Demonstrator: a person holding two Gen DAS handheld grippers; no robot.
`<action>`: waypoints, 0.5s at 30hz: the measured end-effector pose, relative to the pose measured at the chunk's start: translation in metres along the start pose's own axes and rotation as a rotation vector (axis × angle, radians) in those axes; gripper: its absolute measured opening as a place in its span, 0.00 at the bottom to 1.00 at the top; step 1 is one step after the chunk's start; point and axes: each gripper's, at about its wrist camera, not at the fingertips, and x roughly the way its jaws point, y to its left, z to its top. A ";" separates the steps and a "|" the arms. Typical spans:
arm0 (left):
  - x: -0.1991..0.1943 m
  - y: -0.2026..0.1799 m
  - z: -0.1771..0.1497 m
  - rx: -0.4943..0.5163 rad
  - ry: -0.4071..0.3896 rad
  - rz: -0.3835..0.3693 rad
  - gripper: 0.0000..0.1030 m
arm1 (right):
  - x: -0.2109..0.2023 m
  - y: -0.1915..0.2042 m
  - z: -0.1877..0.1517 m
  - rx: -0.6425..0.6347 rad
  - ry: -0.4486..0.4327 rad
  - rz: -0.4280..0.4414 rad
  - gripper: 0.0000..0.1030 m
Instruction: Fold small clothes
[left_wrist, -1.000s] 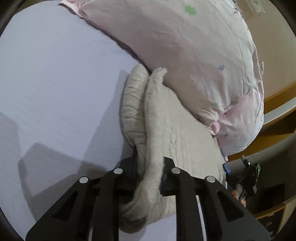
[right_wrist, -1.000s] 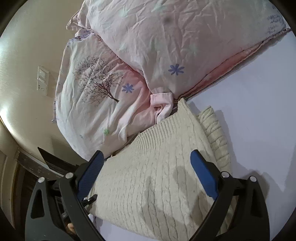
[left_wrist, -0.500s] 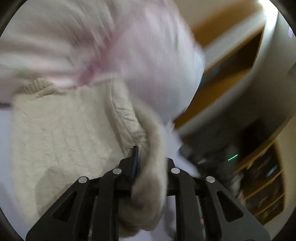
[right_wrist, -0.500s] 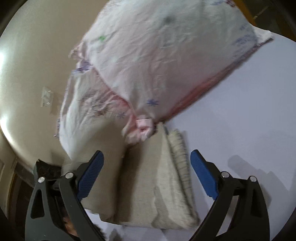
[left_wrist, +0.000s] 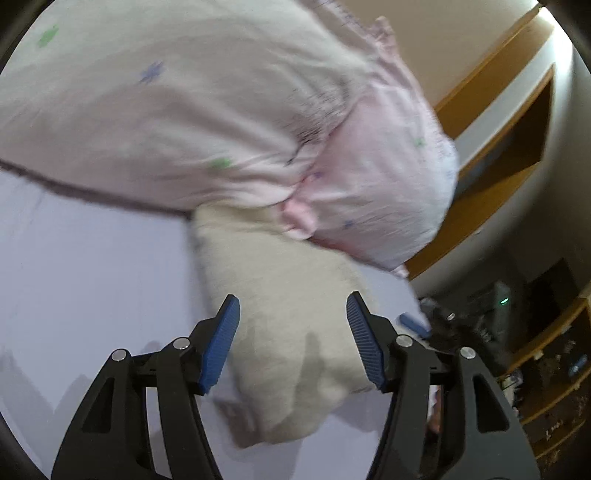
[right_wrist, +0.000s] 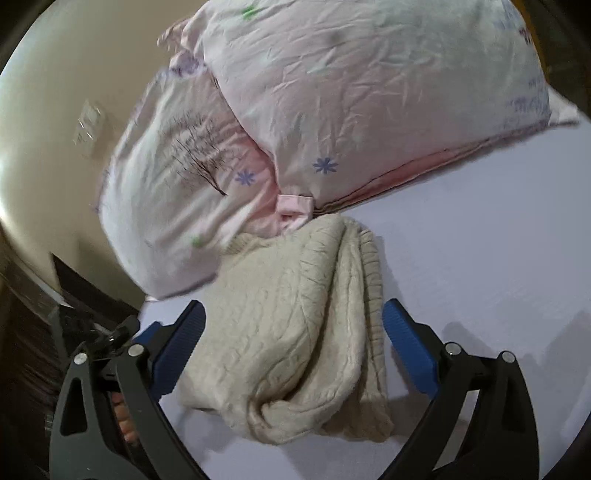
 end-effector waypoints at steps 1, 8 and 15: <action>0.007 0.000 0.000 0.000 0.016 0.023 0.61 | 0.005 -0.001 0.001 0.021 0.016 -0.018 0.94; 0.013 -0.004 -0.014 0.034 0.047 0.057 0.61 | -0.019 0.021 -0.009 -0.055 -0.067 -0.085 0.84; 0.003 -0.029 -0.019 0.154 -0.004 0.015 0.65 | 0.033 0.026 -0.019 -0.141 0.143 -0.148 0.11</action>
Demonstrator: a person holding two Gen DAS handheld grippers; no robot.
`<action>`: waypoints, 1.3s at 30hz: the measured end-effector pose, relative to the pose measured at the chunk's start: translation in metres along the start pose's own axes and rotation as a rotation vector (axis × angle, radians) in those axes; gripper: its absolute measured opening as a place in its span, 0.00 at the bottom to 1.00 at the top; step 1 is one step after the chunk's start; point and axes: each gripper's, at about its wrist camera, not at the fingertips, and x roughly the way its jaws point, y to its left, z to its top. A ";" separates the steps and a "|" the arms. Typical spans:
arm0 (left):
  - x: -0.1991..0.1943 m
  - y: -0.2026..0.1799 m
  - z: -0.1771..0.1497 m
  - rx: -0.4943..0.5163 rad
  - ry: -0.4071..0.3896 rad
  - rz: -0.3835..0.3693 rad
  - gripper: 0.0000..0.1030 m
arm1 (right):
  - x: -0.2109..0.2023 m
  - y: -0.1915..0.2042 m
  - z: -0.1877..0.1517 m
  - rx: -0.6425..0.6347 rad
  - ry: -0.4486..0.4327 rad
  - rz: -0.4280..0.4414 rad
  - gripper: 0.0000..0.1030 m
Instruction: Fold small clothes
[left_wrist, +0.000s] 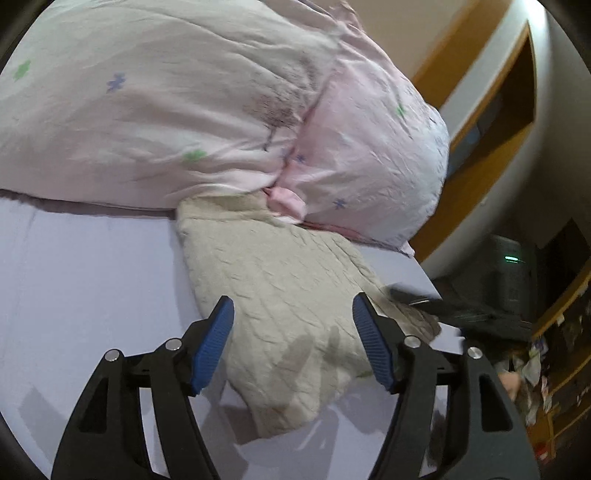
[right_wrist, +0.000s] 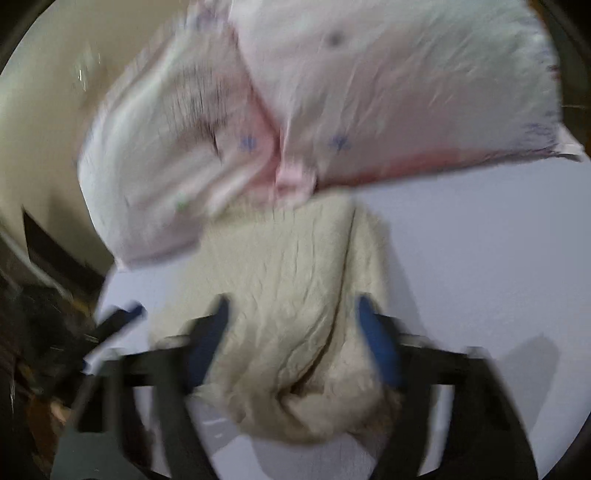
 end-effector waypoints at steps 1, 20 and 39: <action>-0.002 0.000 -0.001 0.003 0.007 0.002 0.65 | 0.001 -0.007 -0.005 0.034 -0.001 0.006 0.11; 0.072 0.027 -0.001 -0.136 0.172 0.026 0.86 | 0.010 -0.057 -0.002 0.225 0.016 0.193 0.70; -0.023 0.041 -0.012 0.070 0.068 0.184 0.52 | -0.032 0.041 -0.012 -0.100 -0.174 0.072 0.60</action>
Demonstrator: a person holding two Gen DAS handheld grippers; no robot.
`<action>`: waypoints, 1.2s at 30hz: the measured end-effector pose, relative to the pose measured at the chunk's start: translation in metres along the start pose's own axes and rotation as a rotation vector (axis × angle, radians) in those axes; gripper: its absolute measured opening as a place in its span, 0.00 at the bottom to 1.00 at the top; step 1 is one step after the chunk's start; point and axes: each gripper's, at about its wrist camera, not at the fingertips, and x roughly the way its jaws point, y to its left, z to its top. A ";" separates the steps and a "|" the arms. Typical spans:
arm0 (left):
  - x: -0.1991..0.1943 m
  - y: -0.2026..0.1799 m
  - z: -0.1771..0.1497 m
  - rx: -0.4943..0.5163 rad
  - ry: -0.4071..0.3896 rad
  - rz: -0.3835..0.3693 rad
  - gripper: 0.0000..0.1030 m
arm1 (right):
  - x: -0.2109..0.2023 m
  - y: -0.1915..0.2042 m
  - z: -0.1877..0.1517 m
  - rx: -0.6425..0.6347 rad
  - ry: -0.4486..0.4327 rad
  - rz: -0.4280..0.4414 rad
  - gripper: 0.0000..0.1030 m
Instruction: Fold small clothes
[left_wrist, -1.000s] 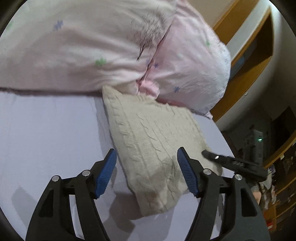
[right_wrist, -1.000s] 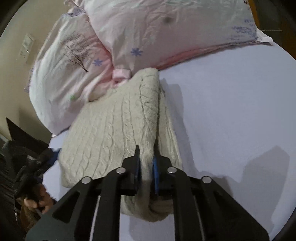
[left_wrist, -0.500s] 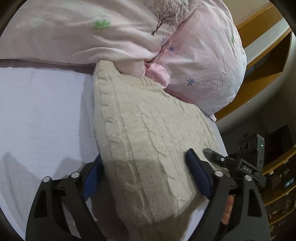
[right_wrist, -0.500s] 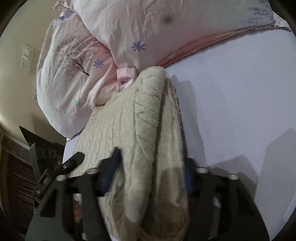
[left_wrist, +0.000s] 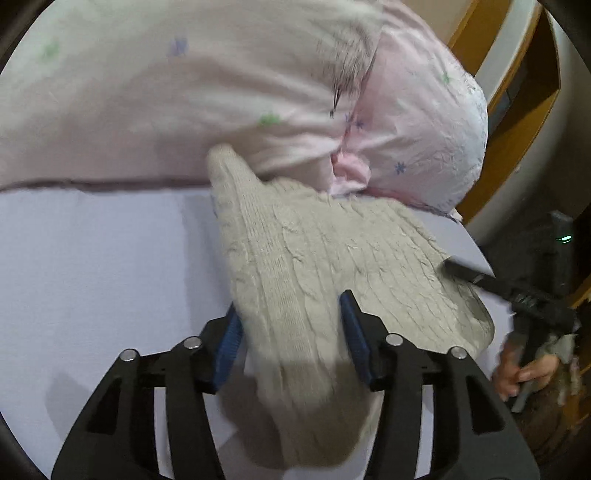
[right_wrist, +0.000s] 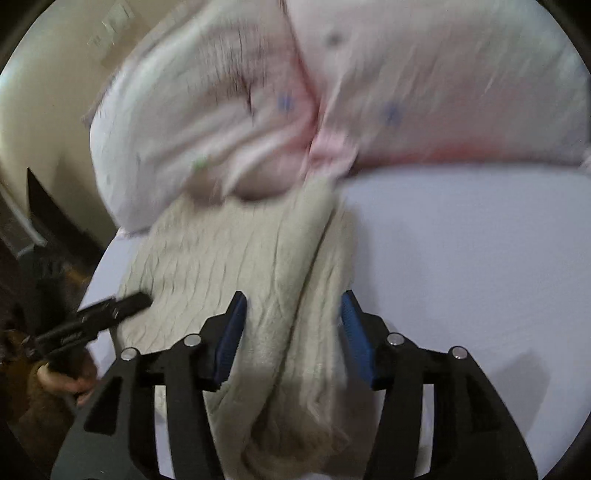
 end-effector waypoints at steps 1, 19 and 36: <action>-0.010 -0.006 -0.003 0.019 -0.033 0.013 0.52 | -0.010 0.003 0.000 0.007 -0.018 0.058 0.64; -0.053 -0.040 -0.074 0.028 -0.034 0.035 0.77 | -0.049 0.014 -0.047 -0.030 -0.019 -0.069 0.98; -0.008 -0.048 -0.083 0.090 0.111 0.294 0.99 | 0.010 0.046 -0.109 -0.172 0.208 -0.364 0.98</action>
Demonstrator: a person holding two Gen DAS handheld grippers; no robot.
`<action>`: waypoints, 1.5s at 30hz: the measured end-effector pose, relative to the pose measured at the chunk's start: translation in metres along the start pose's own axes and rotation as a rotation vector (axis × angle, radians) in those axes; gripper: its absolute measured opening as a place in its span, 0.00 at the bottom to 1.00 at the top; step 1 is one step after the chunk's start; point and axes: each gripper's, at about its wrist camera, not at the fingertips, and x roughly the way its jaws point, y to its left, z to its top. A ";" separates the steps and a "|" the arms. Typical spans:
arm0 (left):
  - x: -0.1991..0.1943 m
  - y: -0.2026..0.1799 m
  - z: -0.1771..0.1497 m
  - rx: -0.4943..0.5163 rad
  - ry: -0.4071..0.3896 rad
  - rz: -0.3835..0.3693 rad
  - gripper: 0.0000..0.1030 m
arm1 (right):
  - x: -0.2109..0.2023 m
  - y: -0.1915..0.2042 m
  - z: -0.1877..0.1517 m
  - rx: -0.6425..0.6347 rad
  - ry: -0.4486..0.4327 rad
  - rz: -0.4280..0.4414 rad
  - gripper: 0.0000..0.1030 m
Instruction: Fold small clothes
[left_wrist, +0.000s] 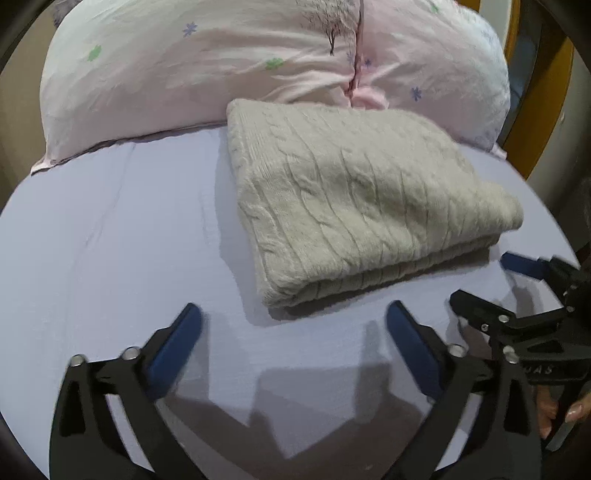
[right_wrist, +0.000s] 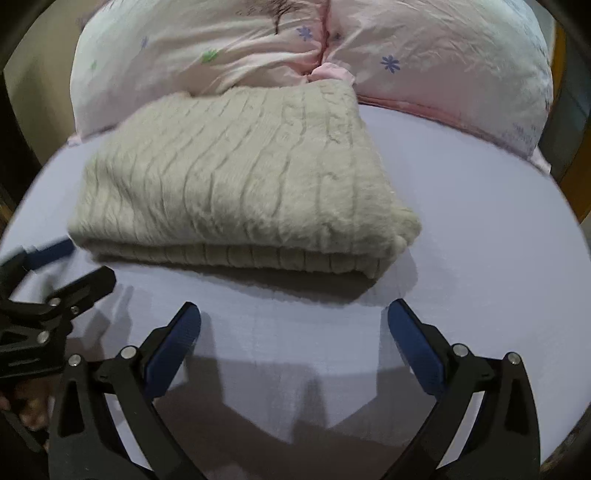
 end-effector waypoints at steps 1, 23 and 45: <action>0.001 -0.001 0.001 0.008 0.006 0.014 0.99 | 0.000 0.000 -0.001 0.000 0.000 0.001 0.98; 0.004 -0.004 0.002 0.044 0.026 0.061 0.99 | -0.001 0.000 -0.002 -0.003 -0.001 0.001 0.98; 0.004 -0.004 0.002 0.044 0.025 0.062 0.99 | 0.000 0.001 -0.002 -0.003 -0.001 0.001 0.98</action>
